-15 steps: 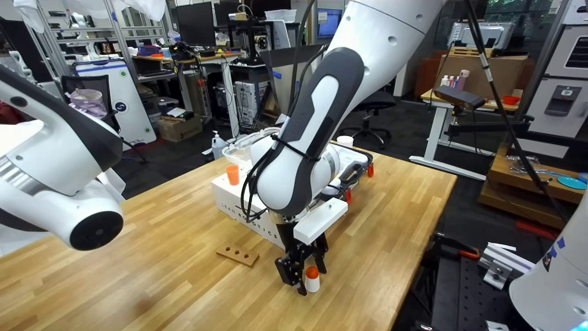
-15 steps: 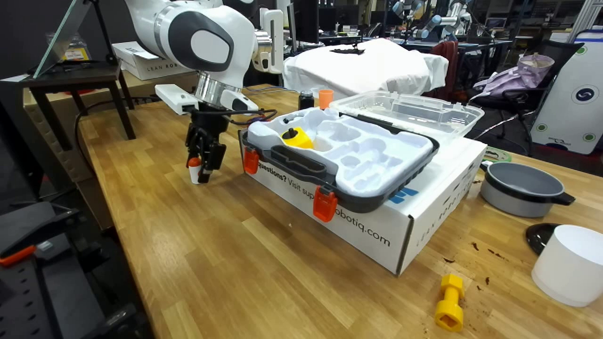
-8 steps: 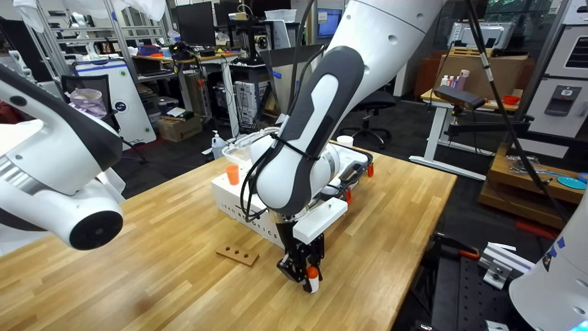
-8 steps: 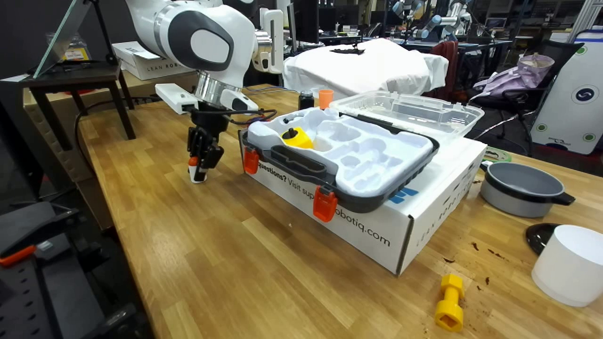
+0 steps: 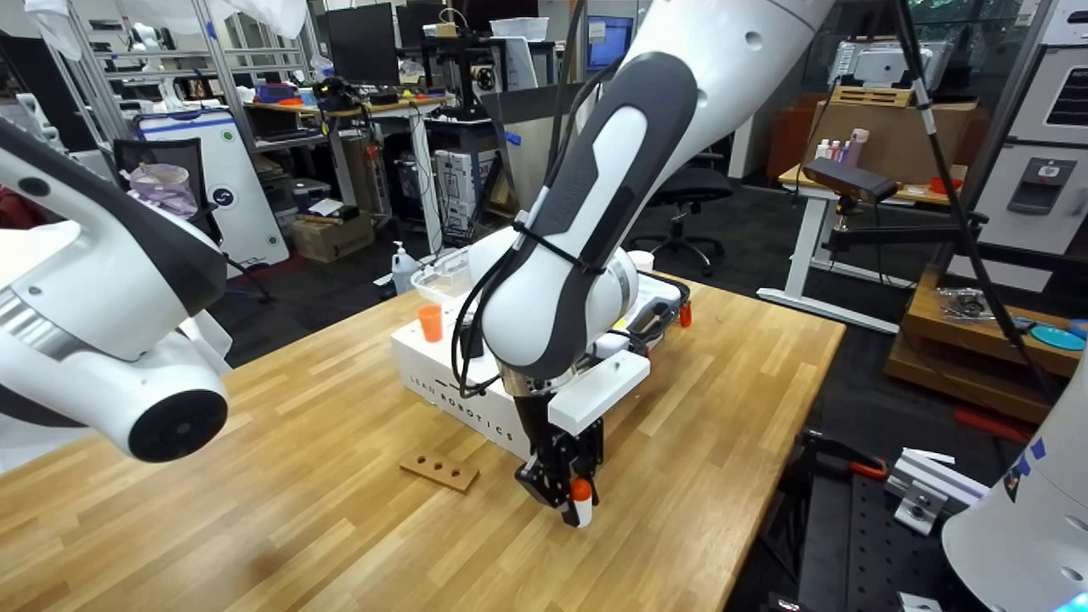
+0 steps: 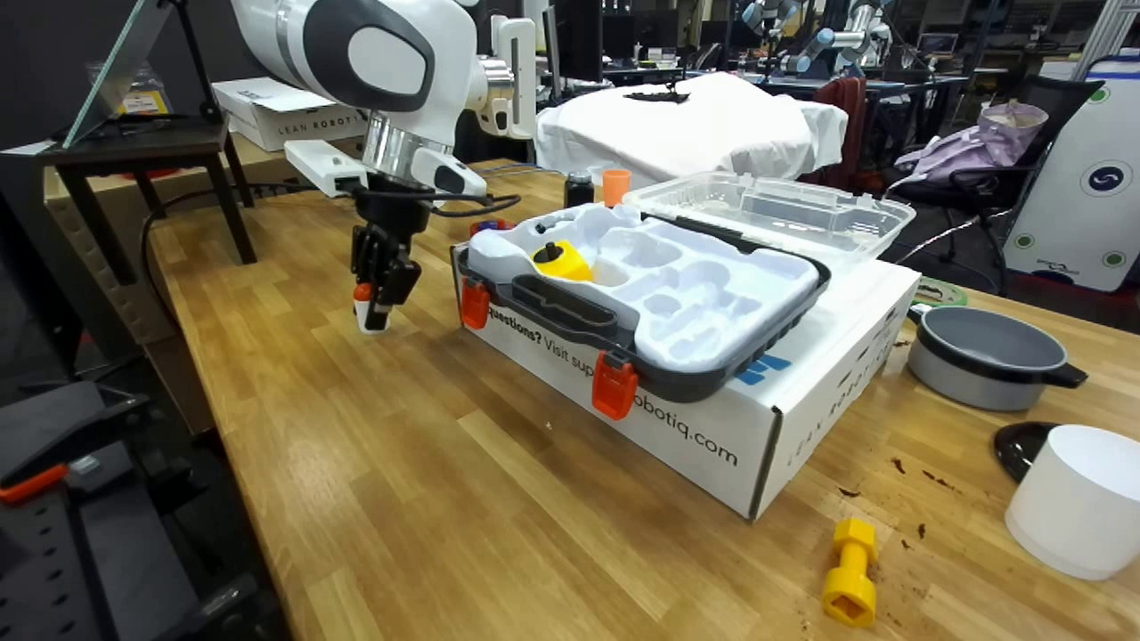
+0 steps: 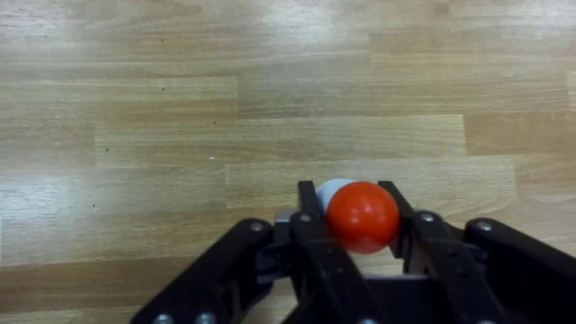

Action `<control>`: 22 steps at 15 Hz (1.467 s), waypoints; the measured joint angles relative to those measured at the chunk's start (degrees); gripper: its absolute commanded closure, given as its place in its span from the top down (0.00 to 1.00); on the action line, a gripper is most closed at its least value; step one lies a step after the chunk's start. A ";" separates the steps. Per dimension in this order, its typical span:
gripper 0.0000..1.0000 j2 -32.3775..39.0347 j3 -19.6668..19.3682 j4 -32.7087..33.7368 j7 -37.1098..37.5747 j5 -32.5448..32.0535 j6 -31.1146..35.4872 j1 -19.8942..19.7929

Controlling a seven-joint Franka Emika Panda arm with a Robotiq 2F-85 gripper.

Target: Move the seasoning bottle to the right

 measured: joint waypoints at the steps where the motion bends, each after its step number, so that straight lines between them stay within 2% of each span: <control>1: 0.12 -1.44 -0.11 -0.98 0.00 -0.09 0.00 0.00; 7: 0.12 -10.94 -1.06 -8.18 0.43 -2.04 -0.02 0.02; 10: 0.12 -14.88 -2.87 -11.41 3.98 -6.10 0.00 -0.01; 14: 0.12 -19.40 -4.44 -15.26 8.17 -6.75 -0.01 -0.24; 17: 0.12 -22.94 -5.64 -17.87 10.59 -5.73 -0.01 -1.46; 22: 0.12 -27.42 -9.04 -21.85 14.10 -3.45 -0.01 -5.83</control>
